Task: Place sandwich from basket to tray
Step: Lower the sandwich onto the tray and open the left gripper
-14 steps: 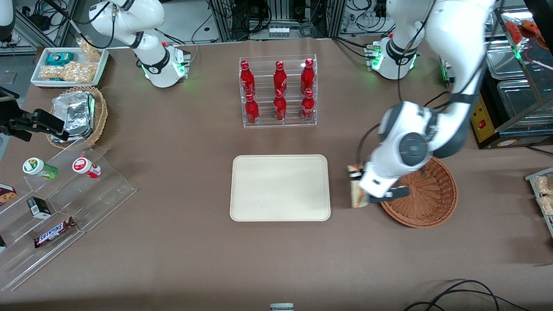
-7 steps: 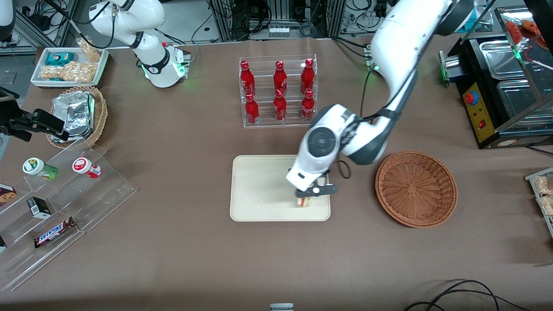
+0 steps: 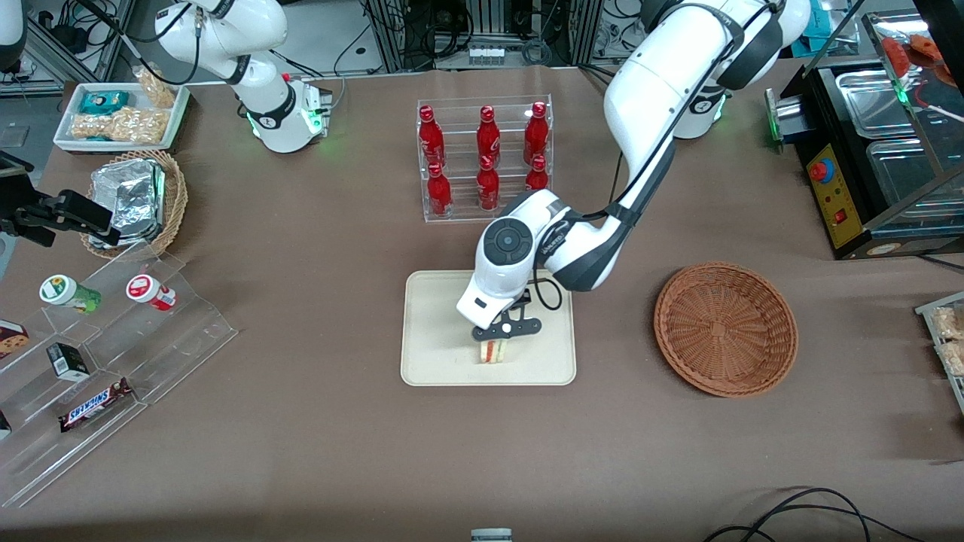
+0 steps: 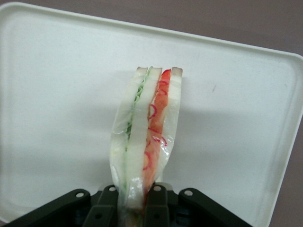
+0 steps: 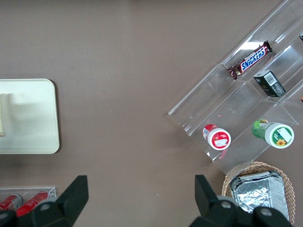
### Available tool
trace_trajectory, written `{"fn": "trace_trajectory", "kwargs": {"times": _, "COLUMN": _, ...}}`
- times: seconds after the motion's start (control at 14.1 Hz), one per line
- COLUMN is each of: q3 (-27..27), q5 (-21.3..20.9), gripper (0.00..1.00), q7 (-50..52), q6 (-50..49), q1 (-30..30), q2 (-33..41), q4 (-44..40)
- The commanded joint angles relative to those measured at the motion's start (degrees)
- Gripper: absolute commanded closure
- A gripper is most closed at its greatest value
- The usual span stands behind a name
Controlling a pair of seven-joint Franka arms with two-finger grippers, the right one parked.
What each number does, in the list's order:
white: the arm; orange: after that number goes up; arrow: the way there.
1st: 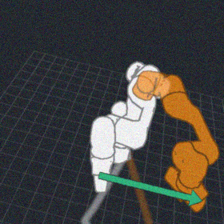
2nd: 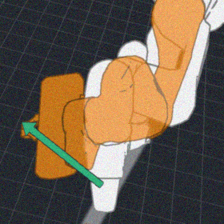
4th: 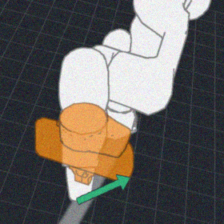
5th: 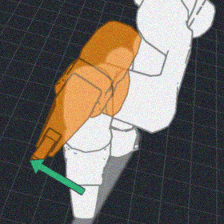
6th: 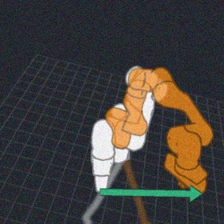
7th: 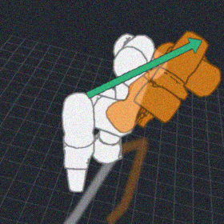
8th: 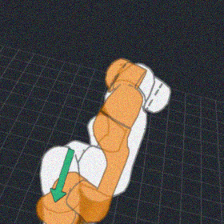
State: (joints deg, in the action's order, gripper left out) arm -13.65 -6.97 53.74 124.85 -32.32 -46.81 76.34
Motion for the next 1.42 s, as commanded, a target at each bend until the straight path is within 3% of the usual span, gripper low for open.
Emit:
{"fn": "trace_trajectory", "kwargs": {"times": 0.0, "q3": 0.5, "q5": -0.9, "gripper": 0.98, "q7": 2.3, "q6": 0.9, "q1": -1.7, "q2": -1.5, "q4": -1.5}}
{"fn": "trace_trajectory", "kwargs": {"times": 0.14, "q3": 0.6, "q5": -1.1, "gripper": 0.96, "q7": 2.5, "q6": 1.3, "q1": -2.6, "q2": -2.1, "q4": -1.4}}
{"fn": "trace_trajectory", "kwargs": {"times": 0.21, "q3": 0.6, "q5": -1.1, "gripper": 0.89, "q7": 2.3, "q6": 2.1, "q1": -2.5, "q2": -2.3, "q4": -1.1}}
{"fn": "trace_trajectory", "kwargs": {"times": 0.28, "q3": 0.6, "q5": -0.8, "gripper": 0.61, "q7": 2.7, "q6": 2.6, "q1": -2.5, "q2": -2.4, "q4": -1.1}}
{"fn": "trace_trajectory", "kwargs": {"times": 0.35, "q3": 0.6, "q5": -1.0, "gripper": 0.25, "q7": 2.6, "q6": 2.6, "q1": -2.6, "q2": -2.1, "q4": -1.0}}
{"fn": "trace_trajectory", "kwargs": {"times": 0.42, "q3": 0.6, "q5": -1.1, "gripper": 0.00, "q7": 2.7, "q6": 2.2, "q1": -2.5, "q2": -1.5, "q4": -0.7}}
{"fn": "trace_trajectory", "kwargs": {"times": 0.57, "q3": 0.6, "q5": -1.3, "gripper": 0.00, "q7": 2.7, "q6": 1.2, "q1": -2.1, "q2": 0.7, "q4": -0.3}}
{"fn": "trace_trajectory", "kwargs": {"times": 1.06, "q3": 4.5, "q5": -1.4, "gripper": 0.00, "q7": 2.6, "q6": -17.7, "q1": -2.0, "q2": 18.4, "q4": 0.7}}
{"fn": "trace_trajectory", "kwargs": {"times": 1.35, "q3": 6.7, "q5": -1.4, "gripper": 0.00, "q7": 1.8, "q6": -22.1, "q1": 0.4, "q2": 24.7, "q4": 7.9}}
